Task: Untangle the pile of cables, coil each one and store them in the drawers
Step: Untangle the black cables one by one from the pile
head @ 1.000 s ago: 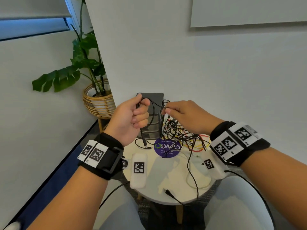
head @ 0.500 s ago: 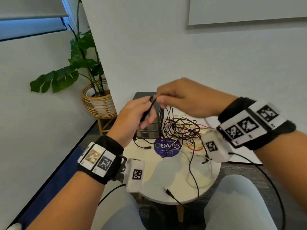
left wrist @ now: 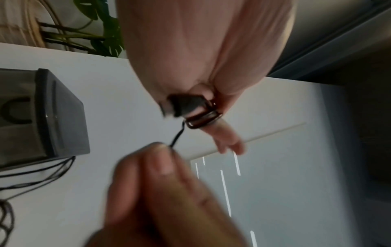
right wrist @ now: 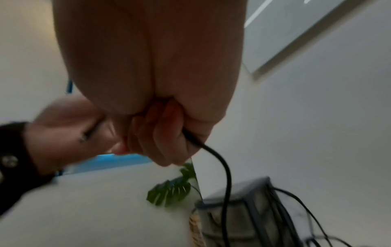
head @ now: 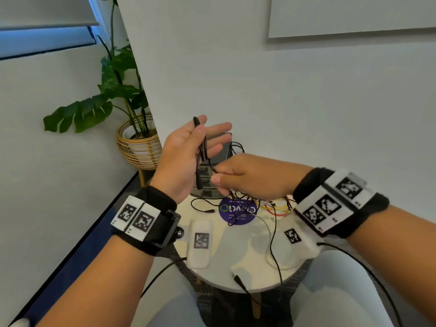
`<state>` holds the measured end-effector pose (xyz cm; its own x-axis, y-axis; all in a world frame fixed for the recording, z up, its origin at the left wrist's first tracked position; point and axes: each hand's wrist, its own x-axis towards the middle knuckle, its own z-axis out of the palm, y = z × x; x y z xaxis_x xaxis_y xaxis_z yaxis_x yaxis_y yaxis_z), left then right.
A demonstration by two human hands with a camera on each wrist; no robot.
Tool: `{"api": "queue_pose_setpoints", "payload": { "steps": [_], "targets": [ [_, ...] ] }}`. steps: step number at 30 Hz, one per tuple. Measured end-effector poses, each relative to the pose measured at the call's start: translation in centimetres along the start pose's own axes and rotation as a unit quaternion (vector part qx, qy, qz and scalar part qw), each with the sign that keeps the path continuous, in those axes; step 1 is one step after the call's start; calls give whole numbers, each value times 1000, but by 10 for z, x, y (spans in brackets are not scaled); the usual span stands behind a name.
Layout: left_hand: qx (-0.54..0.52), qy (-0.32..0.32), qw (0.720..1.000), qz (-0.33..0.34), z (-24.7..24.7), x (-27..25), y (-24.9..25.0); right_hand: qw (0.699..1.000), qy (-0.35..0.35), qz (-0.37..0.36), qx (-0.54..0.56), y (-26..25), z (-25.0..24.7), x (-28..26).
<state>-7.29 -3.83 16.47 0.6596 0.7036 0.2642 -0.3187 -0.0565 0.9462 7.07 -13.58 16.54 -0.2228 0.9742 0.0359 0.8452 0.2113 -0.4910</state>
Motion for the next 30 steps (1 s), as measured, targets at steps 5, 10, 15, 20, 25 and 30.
{"api": "queue_pose_setpoints", "payload": {
  "steps": [5,10,15,20,25,30],
  "targets": [
    [157,-60,986,12,1,0,-2,998,30,-37,-35,-9,-56,-5],
    [122,-139,982,-35,-2,-1,9,985,166,-38,7,10,-67,-5],
    [-68,-185,979,-51,-5,-3,21,947,212,6,240,26,-31,0],
    [-78,-23,997,15,8,7,21,976,115,30,184,19,5,4],
    [76,40,996,25,17,18,9,994,24,0,106,-5,-23,-2],
    [189,-49,980,28,18,12,12,987,152,-43,32,-3,-73,-5]
  ]
}}
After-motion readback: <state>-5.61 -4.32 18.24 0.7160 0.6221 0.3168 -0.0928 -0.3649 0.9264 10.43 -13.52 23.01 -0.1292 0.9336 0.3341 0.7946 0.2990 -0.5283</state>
